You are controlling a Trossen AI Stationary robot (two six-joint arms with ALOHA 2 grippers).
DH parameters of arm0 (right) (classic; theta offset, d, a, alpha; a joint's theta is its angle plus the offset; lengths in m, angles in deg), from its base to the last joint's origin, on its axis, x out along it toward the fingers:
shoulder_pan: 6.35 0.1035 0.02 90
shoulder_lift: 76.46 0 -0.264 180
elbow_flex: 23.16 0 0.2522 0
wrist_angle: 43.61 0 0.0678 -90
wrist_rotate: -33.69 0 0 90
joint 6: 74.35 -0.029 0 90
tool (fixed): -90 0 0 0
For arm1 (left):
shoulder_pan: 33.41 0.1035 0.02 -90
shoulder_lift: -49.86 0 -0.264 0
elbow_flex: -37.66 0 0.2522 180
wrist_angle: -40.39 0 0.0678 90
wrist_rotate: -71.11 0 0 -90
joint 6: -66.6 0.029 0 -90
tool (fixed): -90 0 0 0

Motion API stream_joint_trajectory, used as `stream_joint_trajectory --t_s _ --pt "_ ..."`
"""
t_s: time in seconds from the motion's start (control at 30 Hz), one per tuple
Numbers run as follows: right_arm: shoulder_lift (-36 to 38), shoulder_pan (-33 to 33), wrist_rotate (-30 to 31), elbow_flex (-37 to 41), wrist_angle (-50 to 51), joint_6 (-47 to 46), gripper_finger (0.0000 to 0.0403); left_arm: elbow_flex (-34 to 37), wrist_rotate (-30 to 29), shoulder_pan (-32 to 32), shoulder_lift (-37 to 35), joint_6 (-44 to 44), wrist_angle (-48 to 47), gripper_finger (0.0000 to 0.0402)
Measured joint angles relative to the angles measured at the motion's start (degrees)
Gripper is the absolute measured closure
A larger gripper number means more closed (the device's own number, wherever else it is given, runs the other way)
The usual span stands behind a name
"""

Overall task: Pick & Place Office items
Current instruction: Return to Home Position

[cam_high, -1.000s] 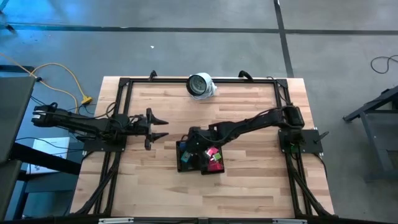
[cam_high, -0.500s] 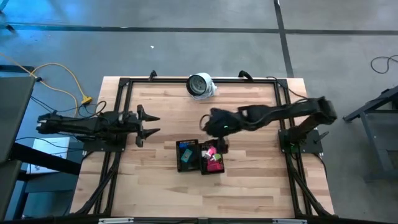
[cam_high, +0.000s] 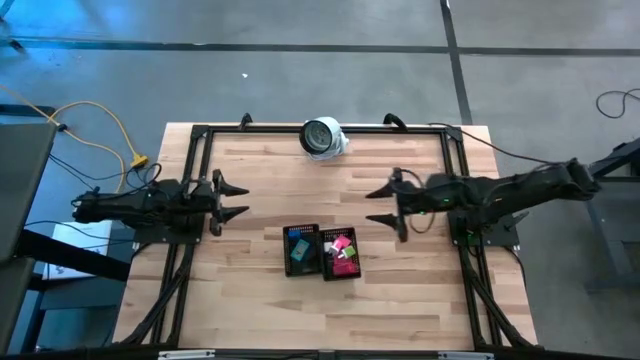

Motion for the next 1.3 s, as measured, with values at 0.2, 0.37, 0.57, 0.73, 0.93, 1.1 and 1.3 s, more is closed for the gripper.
stream_joint_trajectory --t_s 0.2,0.37,0.57,0.73,0.93,1.1,1.3 --pt "10.8 2.3 0.2 13.0 -10.5 -0.7 0.0153 0.2 0.3 0.0 -0.5 0.4 -2.7 0.0176" --pt "17.3 4.2 1.0 22.6 -21.3 -0.9 0.0153 2.2 0.3 0.0 -0.5 0.1 -2.5 0.0176" --pt "21.5 5.8 1.4 28.7 -25.7 -2.2 0.0153 3.8 1.0 0.0 -0.8 0.3 -1.0 0.0176" --pt "23.8 6.2 2.1 31.2 -22.0 0.1 0.0153 4.0 1.3 0.0 -0.8 0.7 -0.8 0.0176" --pt "29.3 6.2 4.8 39.6 -30.8 0.9 0.0153 4.0 1.3 0.0 -0.8 0.6 -1.2 0.0176" --pt "33.1 6.2 0.8 39.6 -30.5 1.2 0.0153 4.0 1.3 0.0 -0.8 0.2 -1.4 0.0176" --pt "36.9 6.2 -5.6 39.7 -27.1 2.0 0.0159 4.0 1.3 0.0 -0.8 0.1 -1.6 0.0176"
